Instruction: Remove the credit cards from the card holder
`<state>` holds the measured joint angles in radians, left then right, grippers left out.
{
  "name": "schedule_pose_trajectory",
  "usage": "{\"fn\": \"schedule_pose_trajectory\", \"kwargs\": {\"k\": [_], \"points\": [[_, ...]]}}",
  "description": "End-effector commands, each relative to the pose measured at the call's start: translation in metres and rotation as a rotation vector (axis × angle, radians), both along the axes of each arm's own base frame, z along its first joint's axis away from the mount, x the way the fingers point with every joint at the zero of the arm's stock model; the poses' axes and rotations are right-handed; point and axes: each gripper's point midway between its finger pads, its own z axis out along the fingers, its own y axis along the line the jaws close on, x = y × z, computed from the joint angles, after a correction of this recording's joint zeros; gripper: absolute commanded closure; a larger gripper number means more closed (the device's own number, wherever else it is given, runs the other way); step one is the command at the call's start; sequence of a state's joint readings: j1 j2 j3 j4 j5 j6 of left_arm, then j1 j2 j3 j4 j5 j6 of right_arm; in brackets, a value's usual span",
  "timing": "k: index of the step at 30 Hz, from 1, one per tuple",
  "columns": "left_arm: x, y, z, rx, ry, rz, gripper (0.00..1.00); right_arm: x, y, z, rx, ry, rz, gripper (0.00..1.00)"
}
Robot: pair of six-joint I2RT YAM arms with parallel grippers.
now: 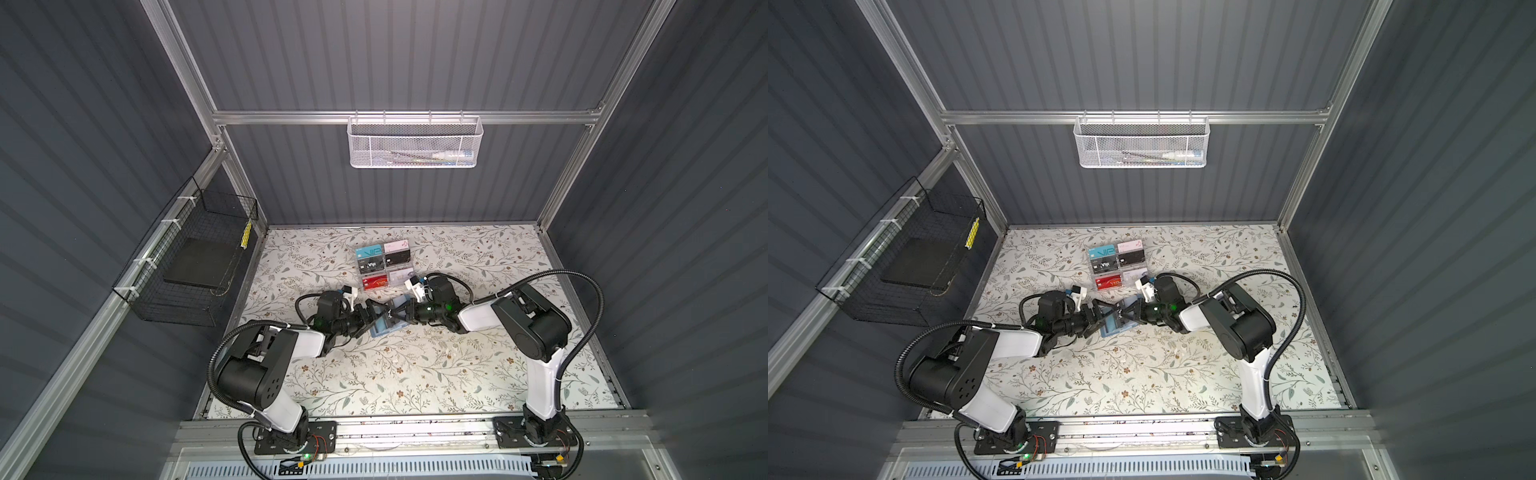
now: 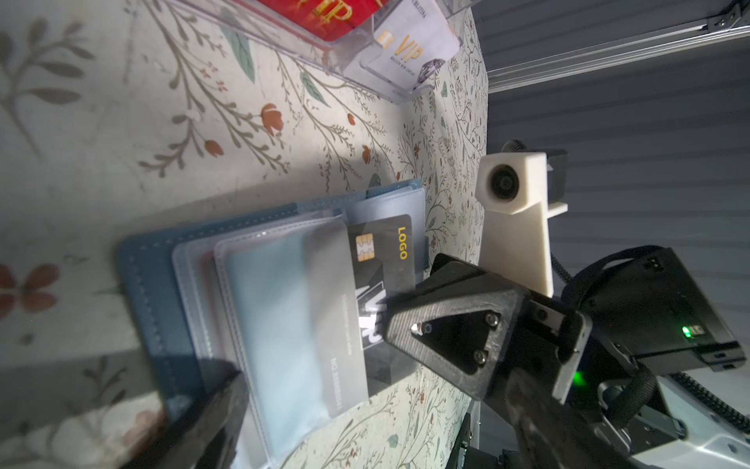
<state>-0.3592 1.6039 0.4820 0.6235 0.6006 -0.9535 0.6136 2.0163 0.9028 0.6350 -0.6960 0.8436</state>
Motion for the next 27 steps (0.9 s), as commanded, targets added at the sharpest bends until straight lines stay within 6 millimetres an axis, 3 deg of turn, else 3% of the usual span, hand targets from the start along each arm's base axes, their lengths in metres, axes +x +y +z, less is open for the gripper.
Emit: {"fn": "schedule_pose_trajectory", "kwargs": {"k": [1,14,19,27], "points": [[-0.031,0.013,-0.051,0.091,0.199,0.013,0.00,0.002,-0.004,0.011,-0.007,-0.043,0.001,0.92],[-0.032,0.018,-0.064,0.102,0.224,0.022,0.00,0.003,-0.022,0.025,-0.087,-0.113,-0.014,0.98],[-0.032,0.019,-0.061,0.102,0.219,0.024,0.00,0.006,-0.028,0.021,-0.143,-0.125,-0.030,0.98],[-0.030,0.025,-0.053,0.142,0.198,0.009,0.00,0.010,-0.039,0.030,-0.193,-0.179,-0.048,1.00]]}}
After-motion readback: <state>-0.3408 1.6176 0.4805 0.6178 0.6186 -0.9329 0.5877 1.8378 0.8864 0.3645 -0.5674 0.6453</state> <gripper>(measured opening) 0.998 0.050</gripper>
